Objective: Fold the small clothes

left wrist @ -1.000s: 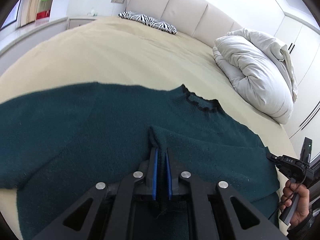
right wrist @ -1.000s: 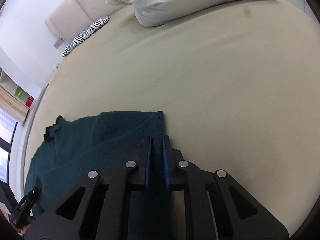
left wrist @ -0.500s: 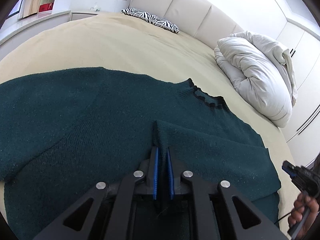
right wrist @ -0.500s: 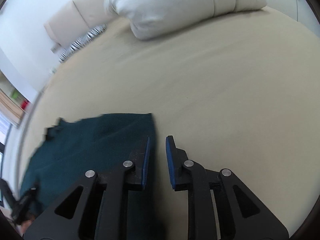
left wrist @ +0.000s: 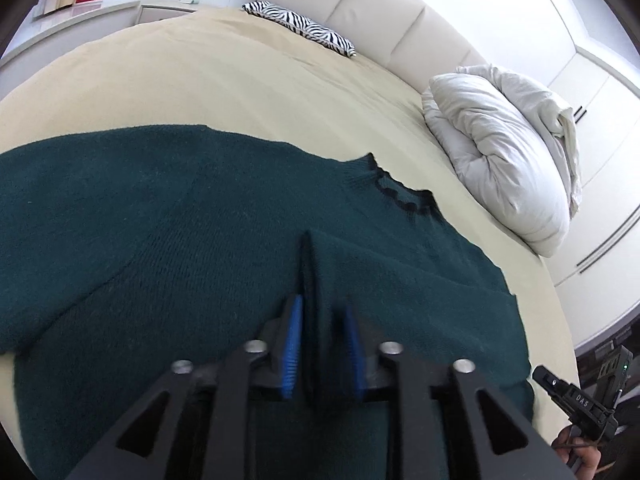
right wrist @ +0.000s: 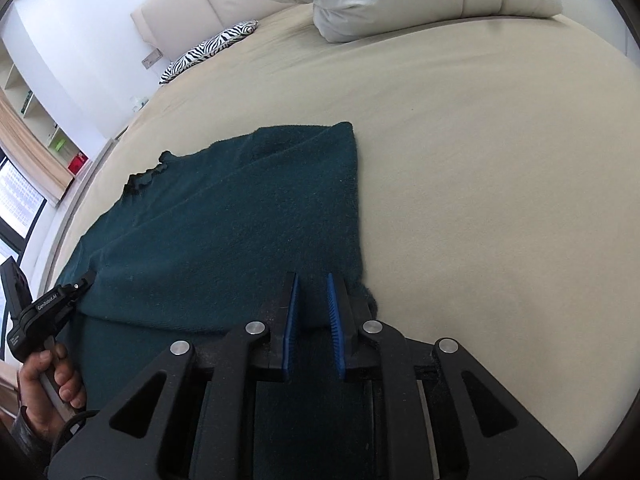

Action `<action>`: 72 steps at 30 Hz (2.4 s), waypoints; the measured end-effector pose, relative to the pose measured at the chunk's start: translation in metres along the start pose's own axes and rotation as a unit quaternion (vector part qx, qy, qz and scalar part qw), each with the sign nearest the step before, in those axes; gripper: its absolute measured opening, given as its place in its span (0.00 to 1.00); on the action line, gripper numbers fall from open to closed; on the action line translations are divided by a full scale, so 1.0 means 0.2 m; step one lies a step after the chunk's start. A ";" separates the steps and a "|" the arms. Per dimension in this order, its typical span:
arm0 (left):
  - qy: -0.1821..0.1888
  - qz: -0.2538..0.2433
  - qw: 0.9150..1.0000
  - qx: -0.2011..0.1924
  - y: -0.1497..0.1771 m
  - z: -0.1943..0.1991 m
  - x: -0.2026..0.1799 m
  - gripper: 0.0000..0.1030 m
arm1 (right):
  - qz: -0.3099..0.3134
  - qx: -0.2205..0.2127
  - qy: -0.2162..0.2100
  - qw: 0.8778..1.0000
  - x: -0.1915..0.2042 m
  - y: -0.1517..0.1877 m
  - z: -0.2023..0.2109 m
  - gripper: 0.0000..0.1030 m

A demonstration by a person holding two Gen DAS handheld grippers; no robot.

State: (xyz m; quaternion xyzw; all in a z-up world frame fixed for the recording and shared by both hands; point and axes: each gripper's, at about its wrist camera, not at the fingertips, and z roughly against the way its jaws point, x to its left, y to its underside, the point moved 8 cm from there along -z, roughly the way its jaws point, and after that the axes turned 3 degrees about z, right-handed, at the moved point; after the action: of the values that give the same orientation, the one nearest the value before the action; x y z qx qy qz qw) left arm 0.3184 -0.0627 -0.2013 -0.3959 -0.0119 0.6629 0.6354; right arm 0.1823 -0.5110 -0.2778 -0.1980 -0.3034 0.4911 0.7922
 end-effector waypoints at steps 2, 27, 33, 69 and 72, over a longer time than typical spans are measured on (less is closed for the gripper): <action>-0.004 -0.005 1.000 -0.005 0.02 0.14 0.00 0.63 | -0.012 -0.019 0.009 1.000 -0.01 0.01 0.12 0.27; 0.083 0.516 0.810 -0.268 0.14 1.30 1.79 0.71 | -0.009 0.016 -0.102 0.995 0.60 0.53 0.48 0.43; 0.061 0.560 0.788 -0.248 0.12 1.19 1.96 0.10 | -0.007 0.018 -0.105 0.994 0.62 0.55 0.48 0.43; -0.169 -0.233 0.954 -0.082 0.43 0.48 -0.17 0.85 | -0.062 0.077 -0.236 0.967 0.66 0.29 0.07 0.63; -0.158 -0.176 0.968 -0.083 0.40 0.54 -0.02 0.85 | -0.079 0.133 -0.242 0.958 0.82 0.28 -0.16 0.63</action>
State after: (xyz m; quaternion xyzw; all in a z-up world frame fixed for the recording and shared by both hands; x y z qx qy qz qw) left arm 0.1925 -0.0295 -0.1664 -0.3291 -0.2369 0.5917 0.6967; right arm 0.2217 -0.3394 -0.2898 0.0585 -0.4332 0.4958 0.7504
